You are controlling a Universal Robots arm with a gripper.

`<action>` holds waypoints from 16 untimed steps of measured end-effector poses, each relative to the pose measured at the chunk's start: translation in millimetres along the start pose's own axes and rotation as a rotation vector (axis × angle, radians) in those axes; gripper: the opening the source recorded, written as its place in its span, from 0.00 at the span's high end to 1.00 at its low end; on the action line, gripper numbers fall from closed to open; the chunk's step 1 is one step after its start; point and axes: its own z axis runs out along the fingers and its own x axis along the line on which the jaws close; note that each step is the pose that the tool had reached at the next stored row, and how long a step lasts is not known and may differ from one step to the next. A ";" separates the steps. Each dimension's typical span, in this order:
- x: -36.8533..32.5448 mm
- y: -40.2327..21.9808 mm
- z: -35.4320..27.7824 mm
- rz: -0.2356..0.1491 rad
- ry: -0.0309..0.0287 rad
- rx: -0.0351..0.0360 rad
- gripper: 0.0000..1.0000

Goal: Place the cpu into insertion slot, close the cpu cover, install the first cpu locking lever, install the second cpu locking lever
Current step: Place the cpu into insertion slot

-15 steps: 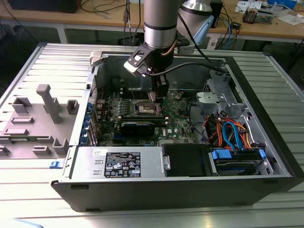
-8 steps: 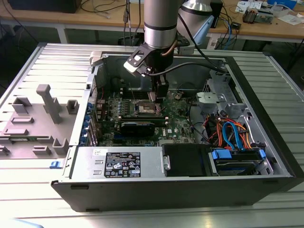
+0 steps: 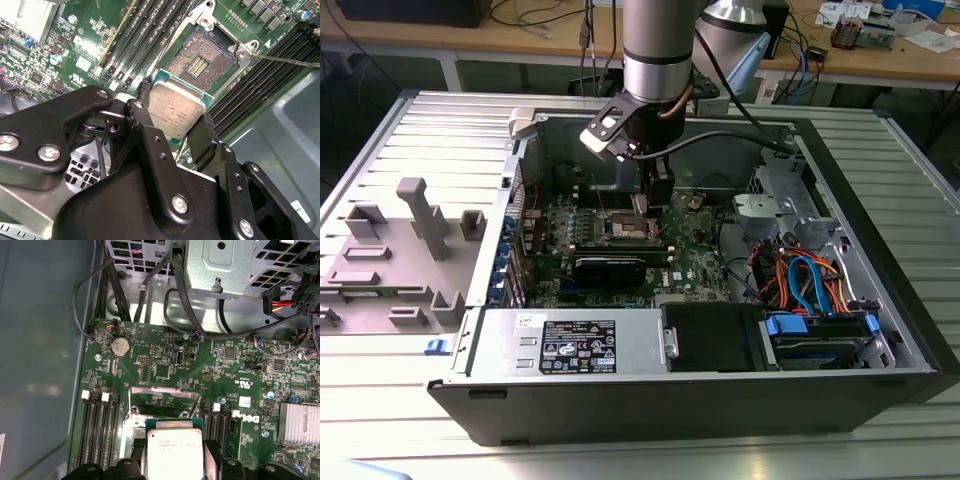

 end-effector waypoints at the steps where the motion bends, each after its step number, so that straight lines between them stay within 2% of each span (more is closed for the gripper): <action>1: 0.0 0.0 0.2 0.003 -0.0002 0.0002 0.45; 7: 0.1 0.0 0.8 0.023 -0.0018 0.0015 0.45; 12: 0.1 -0.1 1.4 0.075 -0.0038 0.0046 0.45; 15: 0.2 -0.7 1.5 0.088 0.0142 0.0039 0.45; 16: 0.2 -0.8 1.5 0.089 0.0161 0.0039 0.45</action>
